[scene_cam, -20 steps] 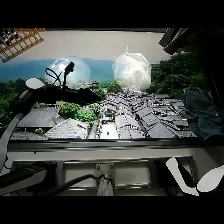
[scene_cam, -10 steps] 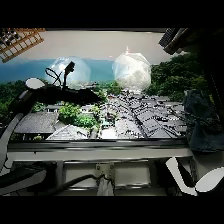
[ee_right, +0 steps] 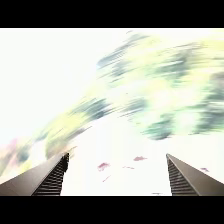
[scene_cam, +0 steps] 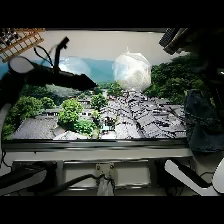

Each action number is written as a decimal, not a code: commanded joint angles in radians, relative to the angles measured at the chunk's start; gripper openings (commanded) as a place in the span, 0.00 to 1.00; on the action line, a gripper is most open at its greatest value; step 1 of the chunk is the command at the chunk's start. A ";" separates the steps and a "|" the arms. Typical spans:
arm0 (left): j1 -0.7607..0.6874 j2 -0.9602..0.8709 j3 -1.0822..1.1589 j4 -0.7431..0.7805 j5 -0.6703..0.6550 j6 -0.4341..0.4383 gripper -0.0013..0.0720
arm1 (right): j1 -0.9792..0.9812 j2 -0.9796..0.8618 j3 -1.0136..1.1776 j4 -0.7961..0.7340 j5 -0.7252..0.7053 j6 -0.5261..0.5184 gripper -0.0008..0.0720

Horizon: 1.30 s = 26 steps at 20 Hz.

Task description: Fold the clothes and pants, and hang the long-sleeved shirts on hangers.

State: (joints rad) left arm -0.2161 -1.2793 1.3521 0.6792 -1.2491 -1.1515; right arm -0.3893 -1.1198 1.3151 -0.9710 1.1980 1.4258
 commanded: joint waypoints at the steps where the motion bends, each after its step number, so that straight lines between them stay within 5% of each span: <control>1: 0.002 0.027 0.143 0.350 0.005 -0.153 0.56 | 0.279 -0.037 0.049 0.008 0.047 -0.058 0.96; 5: 0.002 0.061 0.145 0.496 0.004 -0.214 0.57 | 0.455 -0.037 0.049 -0.198 0.129 -0.058 0.96; 26: 0.002 0.048 0.144 0.495 0.005 -0.214 0.57 | 0.490 -0.037 0.049 -0.193 0.145 -0.057 0.97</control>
State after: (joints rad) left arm -0.2150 -1.2308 1.4952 1.1740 -1.2449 -1.3663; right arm 0.0994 -1.1564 1.3628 -1.1637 1.3437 1.3678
